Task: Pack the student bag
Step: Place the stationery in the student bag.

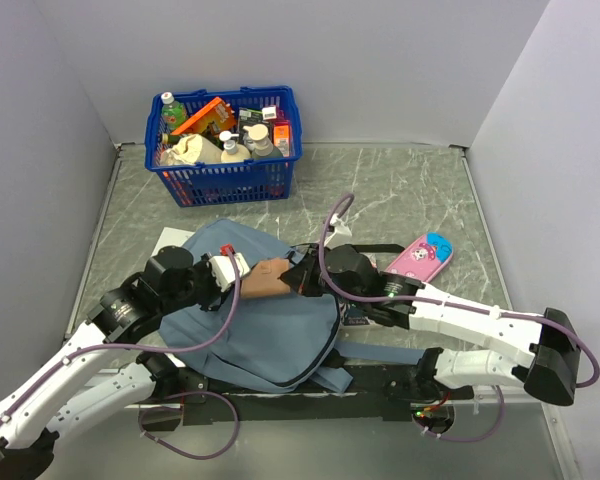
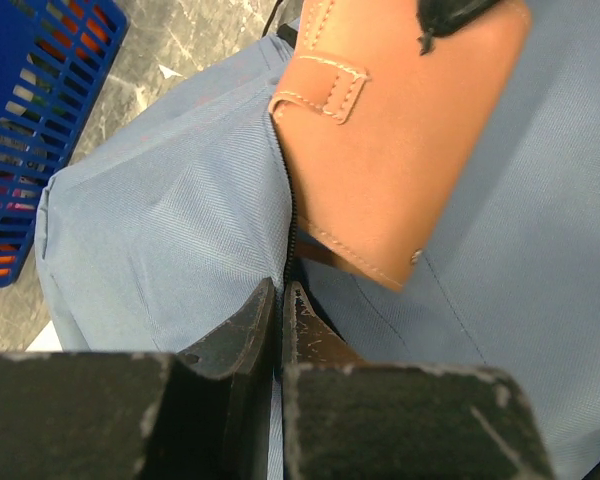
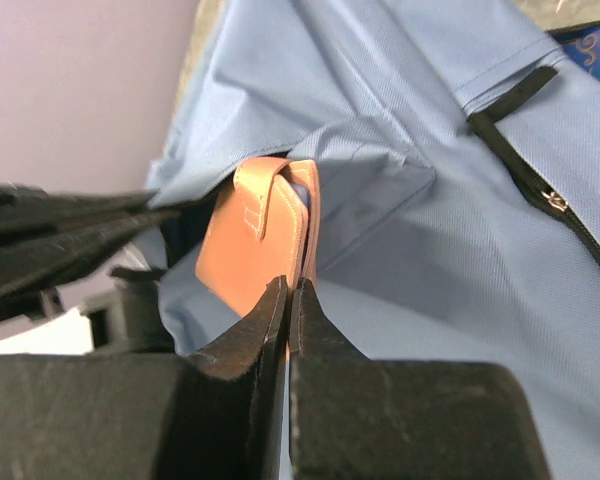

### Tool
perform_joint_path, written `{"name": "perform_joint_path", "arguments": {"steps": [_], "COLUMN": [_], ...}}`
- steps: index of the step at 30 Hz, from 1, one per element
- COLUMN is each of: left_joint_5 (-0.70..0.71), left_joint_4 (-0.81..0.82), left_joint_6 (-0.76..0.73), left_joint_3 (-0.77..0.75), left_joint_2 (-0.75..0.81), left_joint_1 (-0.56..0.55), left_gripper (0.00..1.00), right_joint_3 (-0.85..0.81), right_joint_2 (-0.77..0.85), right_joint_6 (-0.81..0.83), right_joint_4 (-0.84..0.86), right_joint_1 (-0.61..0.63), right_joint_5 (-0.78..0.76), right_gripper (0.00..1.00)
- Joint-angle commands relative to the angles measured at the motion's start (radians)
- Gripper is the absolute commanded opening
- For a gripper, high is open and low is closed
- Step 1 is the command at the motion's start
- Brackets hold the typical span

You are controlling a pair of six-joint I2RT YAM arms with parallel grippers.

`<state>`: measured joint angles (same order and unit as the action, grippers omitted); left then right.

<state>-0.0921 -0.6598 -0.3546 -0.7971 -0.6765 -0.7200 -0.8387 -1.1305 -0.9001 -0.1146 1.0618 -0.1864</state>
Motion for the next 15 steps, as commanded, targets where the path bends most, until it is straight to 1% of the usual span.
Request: {"name": "perform_joint_path", "arguments": {"steps": [1, 2, 4, 10, 13, 15], "left_joint_5": [-0.057, -0.054, -0.052, -0.081, -0.098, -0.094], "left_joint_4": [0.048, 0.048, 0.048, 0.049, 0.046, 0.051], "left_joint_6": [-0.004, -0.006, -0.007, 0.014, 0.019, 0.022], "left_joint_3": [-0.03, -0.033, -0.034, -0.037, -0.039, -0.039], "left_joint_2": [0.009, 0.009, 0.011, 0.0, -0.005, 0.002], "left_joint_1": [-0.001, -0.002, -0.002, -0.002, -0.001, -0.001], "left_gripper": [0.01, 0.01, 0.01, 0.01, 0.01, 0.01], "right_joint_3": [0.016, 0.024, 0.017, -0.129, -0.198, -0.235], "right_joint_2": [-0.014, -0.035, -0.061, -0.196, -0.244, -0.279], "right_joint_6": [-0.101, -0.114, -0.143, -0.195, -0.189, -0.181], "right_joint_4": [0.11, 0.174, 0.203, 0.141, 0.147, 0.165], "right_joint_1": [-0.003, 0.001, 0.023, 0.072, 0.087, 0.093], "right_joint_5": [-0.096, -0.093, -0.107, -0.246, -0.284, -0.275], "right_gripper": [0.0, 0.0, 0.0, 0.0, 0.0, 0.0]}}
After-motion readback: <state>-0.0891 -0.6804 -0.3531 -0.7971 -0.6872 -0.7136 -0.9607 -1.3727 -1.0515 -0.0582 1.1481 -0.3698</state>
